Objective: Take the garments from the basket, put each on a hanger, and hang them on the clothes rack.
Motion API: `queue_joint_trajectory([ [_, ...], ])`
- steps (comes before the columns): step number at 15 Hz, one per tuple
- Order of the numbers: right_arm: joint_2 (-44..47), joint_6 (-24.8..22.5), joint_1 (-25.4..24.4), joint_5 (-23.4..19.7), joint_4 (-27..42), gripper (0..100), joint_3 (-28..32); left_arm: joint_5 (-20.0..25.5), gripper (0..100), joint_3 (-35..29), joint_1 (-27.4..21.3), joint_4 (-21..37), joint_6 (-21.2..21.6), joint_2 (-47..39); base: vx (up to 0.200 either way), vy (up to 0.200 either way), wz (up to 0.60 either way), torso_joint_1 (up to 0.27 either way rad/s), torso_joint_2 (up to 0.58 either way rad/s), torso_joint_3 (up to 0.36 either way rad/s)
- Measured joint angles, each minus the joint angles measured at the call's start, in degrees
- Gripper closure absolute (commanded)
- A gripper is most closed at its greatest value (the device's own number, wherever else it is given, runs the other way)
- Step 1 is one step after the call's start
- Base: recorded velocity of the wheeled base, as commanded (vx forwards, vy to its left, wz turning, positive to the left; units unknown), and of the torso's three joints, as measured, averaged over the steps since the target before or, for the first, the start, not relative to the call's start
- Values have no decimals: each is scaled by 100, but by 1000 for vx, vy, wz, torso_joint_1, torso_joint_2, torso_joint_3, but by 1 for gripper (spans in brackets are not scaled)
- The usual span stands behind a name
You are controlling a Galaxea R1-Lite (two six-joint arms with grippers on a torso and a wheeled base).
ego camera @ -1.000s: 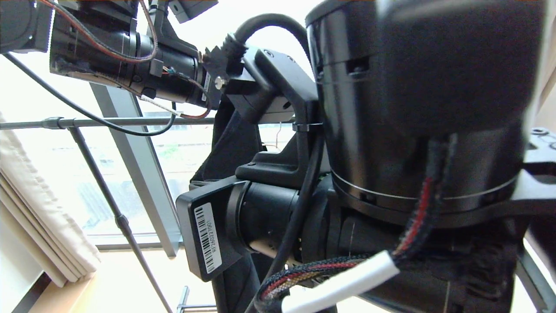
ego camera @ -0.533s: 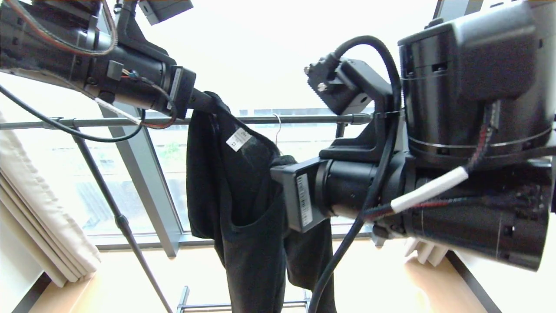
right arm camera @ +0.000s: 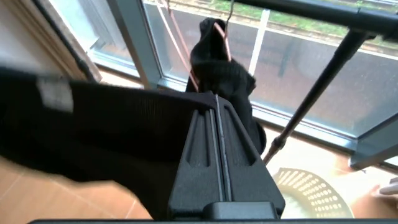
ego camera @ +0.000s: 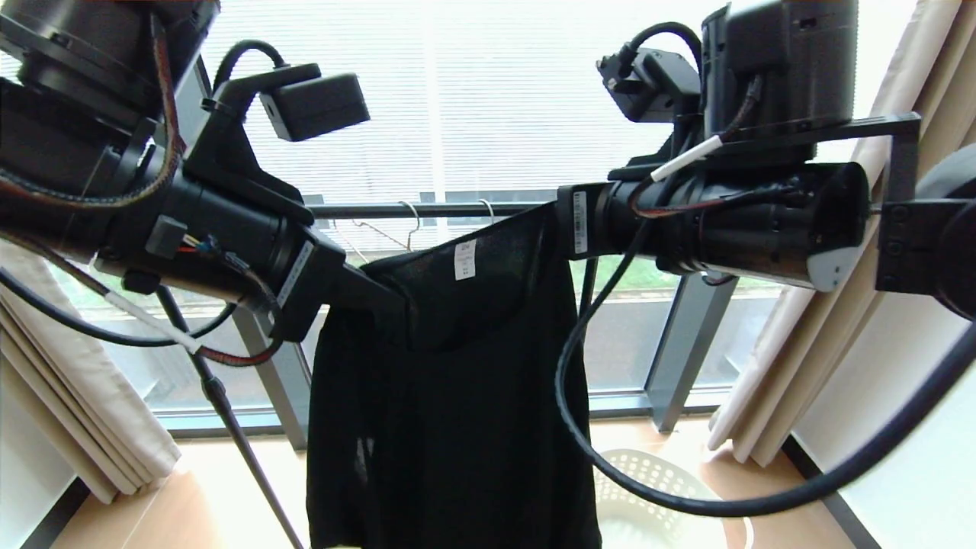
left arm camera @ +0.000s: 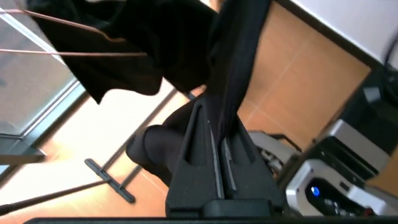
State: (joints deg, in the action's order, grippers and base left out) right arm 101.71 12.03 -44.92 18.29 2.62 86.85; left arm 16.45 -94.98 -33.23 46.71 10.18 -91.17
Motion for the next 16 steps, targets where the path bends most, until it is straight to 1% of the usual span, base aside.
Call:
queue_joint_trajectory([
  [2, 446, 4, 13, -9, 2, 100, 581, -6, 100, 107, -469, 74, -529, 46, 0, 0, 0, 0, 0, 0],
  [3, 670, 6, 11, -15, 2, 100, 844, 35, 100, 129, -638, 80, -668, 52, 0, 0, 0, 0, 0, 0],
  [5, 1023, 17, -55, -55, 0, 100, 1235, 57, 100, 138, -761, 61, -892, 16, 0, 0, 0, 0, 0, 0],
  [6, 1156, 22, -96, -66, 0, 100, 1370, 73, 100, 135, -780, 9, -1107, -11, 0, 0, 0, 0, 0, 0],
  [9, 1464, 37, -221, -88, -6, 100, 1627, 150, 100, 115, -792, -328, -1530, -172, 0, 0, 0, 0, 0, 0],
  [12, 1690, 66, -315, -94, -2, 100, 1809, 352, 100, 105, -780, -544, -1707, -378, 0, 0, 0, 0, 0, 0],
  [16, 1766, 224, -336, -88, 27, 100, 1840, 352, 100, 127, -772, -545, -1753, -474, 0, 0, 0, 0, 0, 0],
])
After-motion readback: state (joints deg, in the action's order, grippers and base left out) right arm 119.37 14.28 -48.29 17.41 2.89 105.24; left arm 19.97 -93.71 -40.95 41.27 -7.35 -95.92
